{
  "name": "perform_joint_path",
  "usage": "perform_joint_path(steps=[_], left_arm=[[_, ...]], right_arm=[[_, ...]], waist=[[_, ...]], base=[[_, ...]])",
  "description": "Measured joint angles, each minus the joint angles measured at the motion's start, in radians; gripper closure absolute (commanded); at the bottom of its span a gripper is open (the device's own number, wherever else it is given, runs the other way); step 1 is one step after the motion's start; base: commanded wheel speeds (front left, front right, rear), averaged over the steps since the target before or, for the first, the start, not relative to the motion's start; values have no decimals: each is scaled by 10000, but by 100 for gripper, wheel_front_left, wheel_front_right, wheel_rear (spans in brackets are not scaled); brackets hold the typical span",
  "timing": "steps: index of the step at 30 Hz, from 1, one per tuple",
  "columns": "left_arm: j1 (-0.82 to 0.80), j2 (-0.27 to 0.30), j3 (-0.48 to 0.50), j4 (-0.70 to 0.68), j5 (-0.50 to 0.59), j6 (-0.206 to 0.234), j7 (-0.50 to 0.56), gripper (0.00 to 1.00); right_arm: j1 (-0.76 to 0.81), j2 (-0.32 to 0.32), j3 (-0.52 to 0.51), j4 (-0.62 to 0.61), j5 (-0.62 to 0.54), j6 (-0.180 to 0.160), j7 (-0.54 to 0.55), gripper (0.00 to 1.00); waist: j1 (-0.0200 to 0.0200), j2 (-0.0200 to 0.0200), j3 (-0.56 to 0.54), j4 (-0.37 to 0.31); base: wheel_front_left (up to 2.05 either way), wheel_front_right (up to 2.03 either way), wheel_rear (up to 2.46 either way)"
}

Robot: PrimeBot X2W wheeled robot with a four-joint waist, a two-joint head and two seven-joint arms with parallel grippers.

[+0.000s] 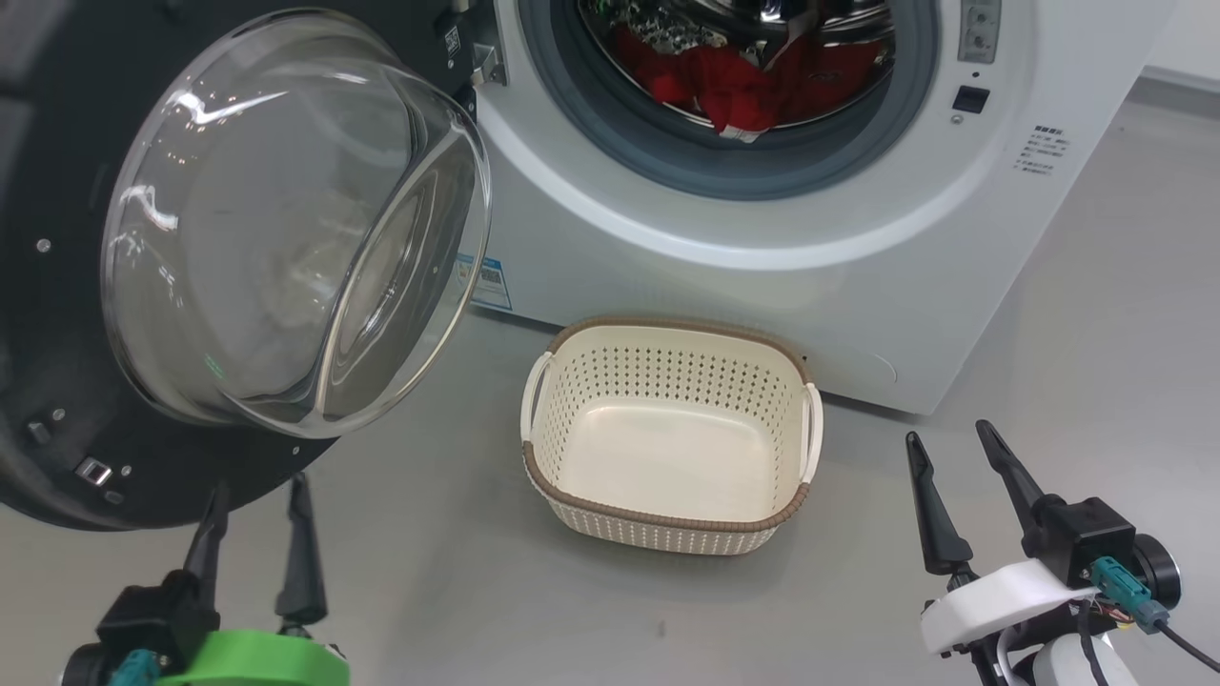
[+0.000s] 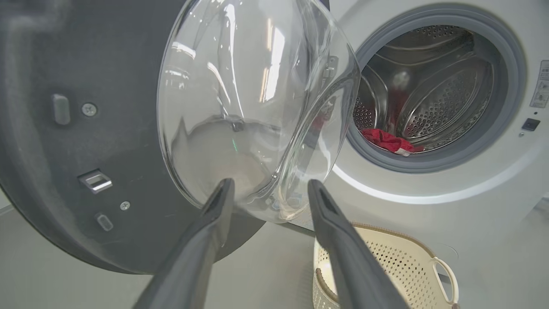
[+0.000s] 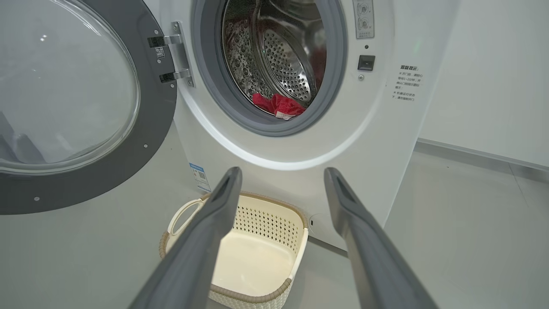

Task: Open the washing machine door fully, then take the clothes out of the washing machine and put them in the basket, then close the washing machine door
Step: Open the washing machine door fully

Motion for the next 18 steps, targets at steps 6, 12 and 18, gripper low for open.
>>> perform_joint_path(steps=[6,12,18], left_arm=[[358,-6,-399,-410,109,-121,182,0],[469,6,-757,-811,278,-211,430,0],[496,58,-988,-1053,543,-245,575,0]], right_arm=[[122,35,182,-127,157,0,0,0],[174,44,351,-274,186,-2,0,0],[256,46,554,-407,345,-10,0,0]], waist=[[0,0,-244,-279],[0,0,-346,-731],[0,0,-381,-1256]], base=[[0,0,0],[0,0,0],[0,0,0]])
